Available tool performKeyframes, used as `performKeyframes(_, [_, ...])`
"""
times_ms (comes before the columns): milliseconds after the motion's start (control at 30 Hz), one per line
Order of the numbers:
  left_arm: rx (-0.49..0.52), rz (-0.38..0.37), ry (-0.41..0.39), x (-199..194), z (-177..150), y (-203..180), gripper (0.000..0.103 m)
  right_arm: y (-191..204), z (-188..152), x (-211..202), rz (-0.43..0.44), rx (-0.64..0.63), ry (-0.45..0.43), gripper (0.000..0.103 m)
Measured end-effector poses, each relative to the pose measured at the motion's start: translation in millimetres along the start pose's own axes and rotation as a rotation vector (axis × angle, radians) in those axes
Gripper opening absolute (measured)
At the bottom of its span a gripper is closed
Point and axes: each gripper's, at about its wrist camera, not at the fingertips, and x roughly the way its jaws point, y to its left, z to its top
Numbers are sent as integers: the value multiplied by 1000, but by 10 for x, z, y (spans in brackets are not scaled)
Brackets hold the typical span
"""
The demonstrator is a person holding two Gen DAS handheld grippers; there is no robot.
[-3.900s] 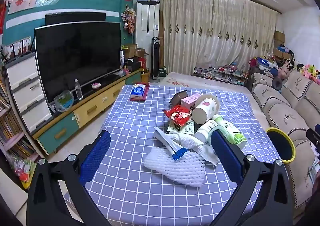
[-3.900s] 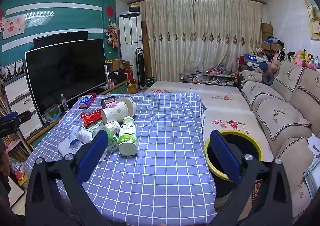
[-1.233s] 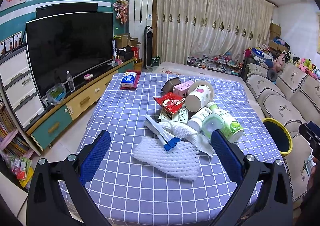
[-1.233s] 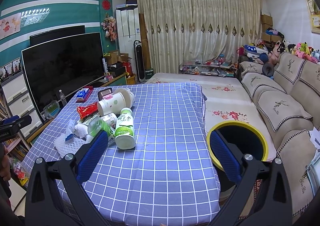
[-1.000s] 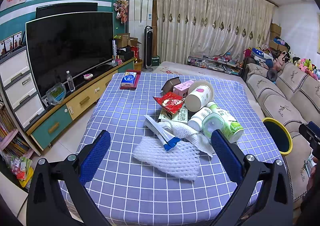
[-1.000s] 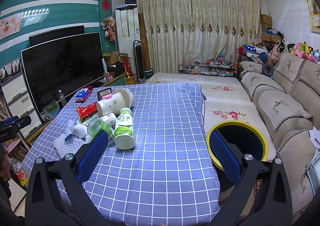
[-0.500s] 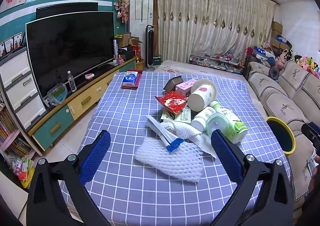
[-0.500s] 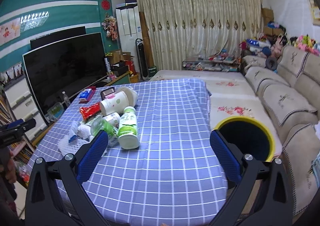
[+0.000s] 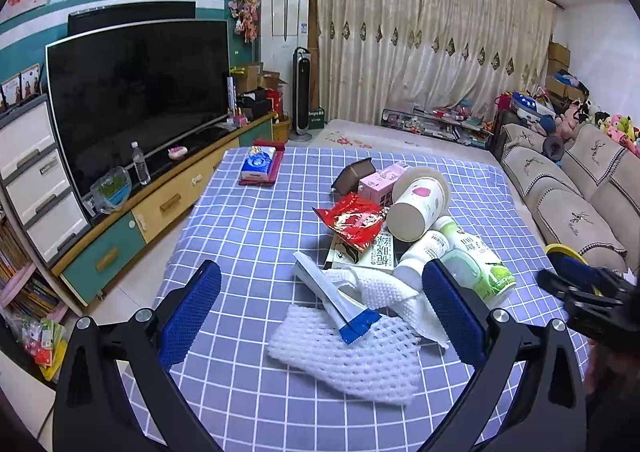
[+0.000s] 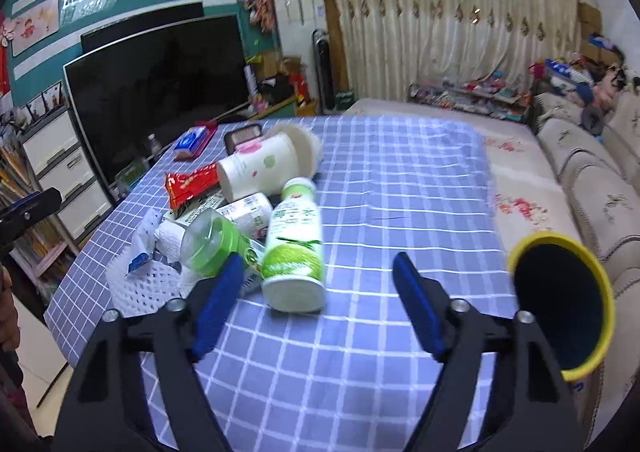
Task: Collect trash
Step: 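Grasp the green-labelled drink bottle with the right gripper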
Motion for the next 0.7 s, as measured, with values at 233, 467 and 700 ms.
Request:
performKeyframes(233, [-15,11,31,248,57,68,99,132,2,539,24,2,82,67])
performKeyframes(467, [-20,5,50,442,84,76,99,94,-52,718,9,26,134,61])
performKeyframes(700, [-22,-8,75,568,71,61,99,84,-108,922,-3,32,176,55])
